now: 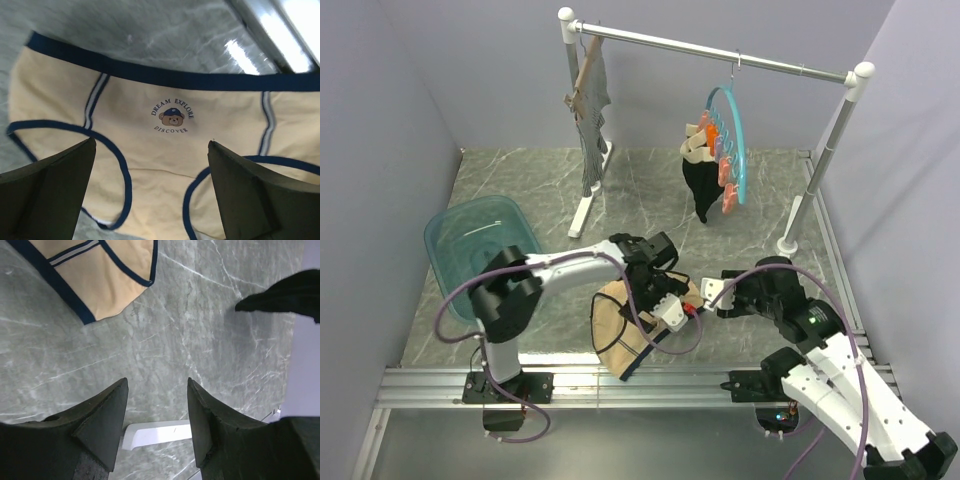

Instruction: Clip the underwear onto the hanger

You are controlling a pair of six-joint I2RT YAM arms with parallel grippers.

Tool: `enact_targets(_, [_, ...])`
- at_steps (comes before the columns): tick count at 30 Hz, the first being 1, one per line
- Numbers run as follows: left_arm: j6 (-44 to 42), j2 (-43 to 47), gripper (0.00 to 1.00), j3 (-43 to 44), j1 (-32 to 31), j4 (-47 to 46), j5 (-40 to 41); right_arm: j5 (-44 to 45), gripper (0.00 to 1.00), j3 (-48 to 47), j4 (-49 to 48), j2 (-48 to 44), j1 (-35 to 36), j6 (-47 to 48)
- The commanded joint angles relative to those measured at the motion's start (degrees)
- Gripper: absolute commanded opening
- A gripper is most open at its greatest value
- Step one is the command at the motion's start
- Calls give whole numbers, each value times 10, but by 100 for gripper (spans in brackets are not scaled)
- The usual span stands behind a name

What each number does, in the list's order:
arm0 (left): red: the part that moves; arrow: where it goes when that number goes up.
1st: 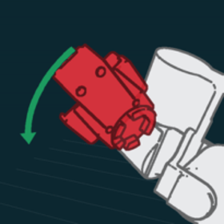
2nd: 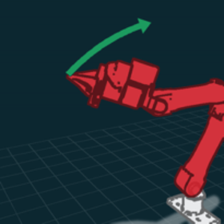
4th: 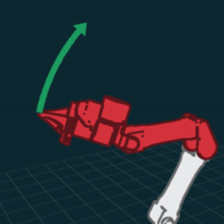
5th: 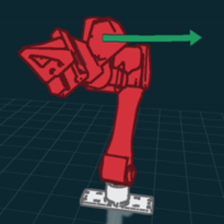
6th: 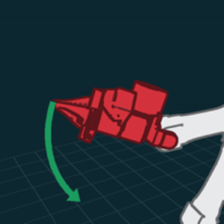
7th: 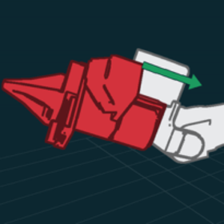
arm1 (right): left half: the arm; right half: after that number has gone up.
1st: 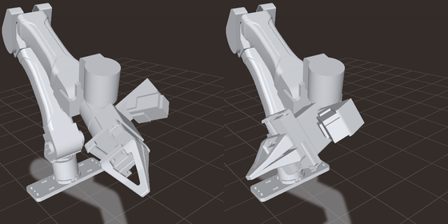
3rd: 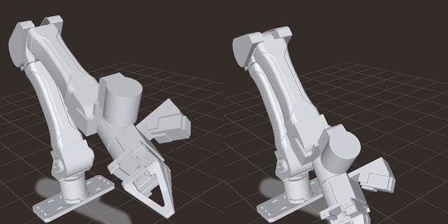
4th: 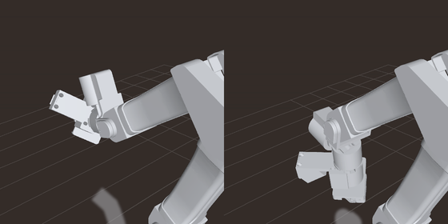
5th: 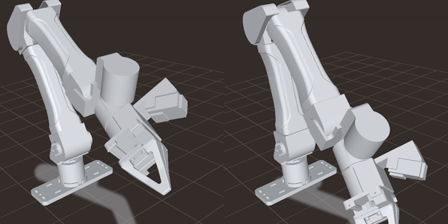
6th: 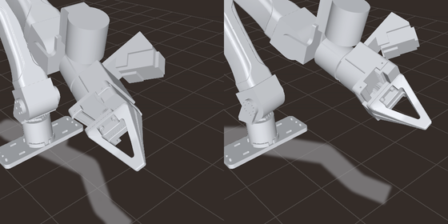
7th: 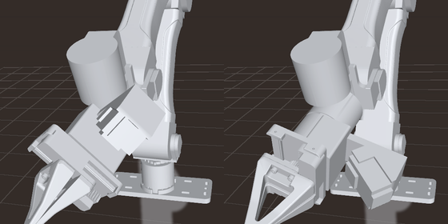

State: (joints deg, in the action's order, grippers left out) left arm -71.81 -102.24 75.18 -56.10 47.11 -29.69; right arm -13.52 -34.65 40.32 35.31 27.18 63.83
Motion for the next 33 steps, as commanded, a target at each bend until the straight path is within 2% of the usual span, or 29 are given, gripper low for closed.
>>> enact_targets(1, [-63, -44, 99, 41, -7, 4, 36, 5, 58, 8, 21, -29, -3, -30])
enact_targets(7, [-35, -66, 99, -15, -12, -103, 84, 27, 59, 1, 28, -33, -3, -38])
enact_targets(9, [23, -81, 99, -8, -10, -115, 100, 31, 58, 2, 25, -35, -4, -35])
enact_targets(10, [48, -112, 99, 24, -7, -101, 103, 33, 58, 5, 14, -38, -3, -38])
enact_targets(12, [118, -147, 99, 68, 9, -35, 95, 36, 58, 8, 5, -45, -3, -39])
enact_targets(14, [181, -180, 99, 109, 40, -13, 68, 43, 58, 13, -1, -46, -3, -40])
enact_targets(21, [413, -201, 99, 117, 130, -67, 101, 51, 58, 23, -4, -58, -5, -47])
enact_targets(22, [478, -198, 99, 110, 141, -91, 131, 55, 58, 25, -2, -60, -5, -47])
enact_targets(24, [545, -193, 99, 95, 171, -108, 163, 57, 58, 28, 0, -68, -6, -44])
enact_targets(26, [647, -184, 99, 75, 186, -126, 219, 60, 58, 31, 2, -75, -6, -44])
enact_targets(27, [672, -177, 99, 51, 194, -129, 220, 59, 58, 33, 3, -77, -5, -46])
enact_targets(28, [742, -159, 99, 37, 195, -135, 229, 60, 58, 35, 3, -78, -6, -47])
enact_targets(30, [790, -120, 99, -6, 193, -165, 198, 59, 58, 37, 3, -81, -7, -51])
enact_targets(31, [837, -106, 99, -20, 187, -182, 190, 57, 58, 37, 2, -80, -7, -54])
enact_targets(33, [880, -74, 99, -32, 158, -207, 177, 54, 58, 36, 2, -81, -8, -60])
